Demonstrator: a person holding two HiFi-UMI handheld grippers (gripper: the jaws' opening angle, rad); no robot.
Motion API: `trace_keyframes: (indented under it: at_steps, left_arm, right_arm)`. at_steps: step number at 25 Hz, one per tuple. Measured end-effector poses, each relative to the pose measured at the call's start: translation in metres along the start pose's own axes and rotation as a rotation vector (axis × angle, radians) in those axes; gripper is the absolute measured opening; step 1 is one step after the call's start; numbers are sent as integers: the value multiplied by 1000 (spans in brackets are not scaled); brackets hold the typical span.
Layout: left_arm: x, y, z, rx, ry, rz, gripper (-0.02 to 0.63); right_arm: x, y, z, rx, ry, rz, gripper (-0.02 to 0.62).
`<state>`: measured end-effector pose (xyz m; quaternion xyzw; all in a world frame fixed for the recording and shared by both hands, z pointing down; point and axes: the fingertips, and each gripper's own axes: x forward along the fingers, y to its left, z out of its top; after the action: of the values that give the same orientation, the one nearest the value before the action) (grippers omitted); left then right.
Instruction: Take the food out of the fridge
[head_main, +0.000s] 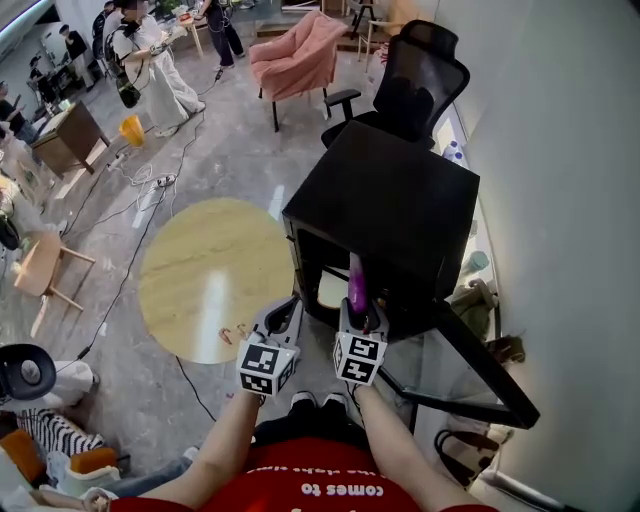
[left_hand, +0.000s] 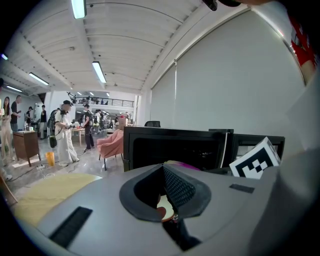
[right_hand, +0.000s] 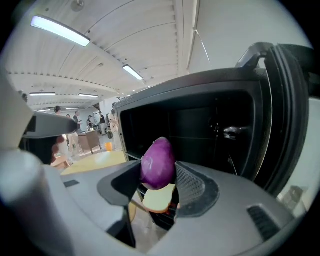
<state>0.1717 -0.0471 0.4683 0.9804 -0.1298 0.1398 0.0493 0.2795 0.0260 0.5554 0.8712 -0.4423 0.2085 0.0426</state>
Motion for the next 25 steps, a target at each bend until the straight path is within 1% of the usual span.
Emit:
trace_keyframes:
  at_steps: [7,13,19,25]
  left_arm:
    - [-15,-9,-10,1,8,1,3]
    - [-36,-8,-13,-11,-5,24,3]
    - [-59,3,-4,-14,-46,77,3]
    - [-83,27,1,-27,-78,164,3]
  right_arm:
    - [-34,8,3,37,-45,50,216]
    - [-56,27,17,73,-103,138,216]
    - [-72,65,40,44,-190,255,216]
    - [-70,104,57,10,-227,352,216]
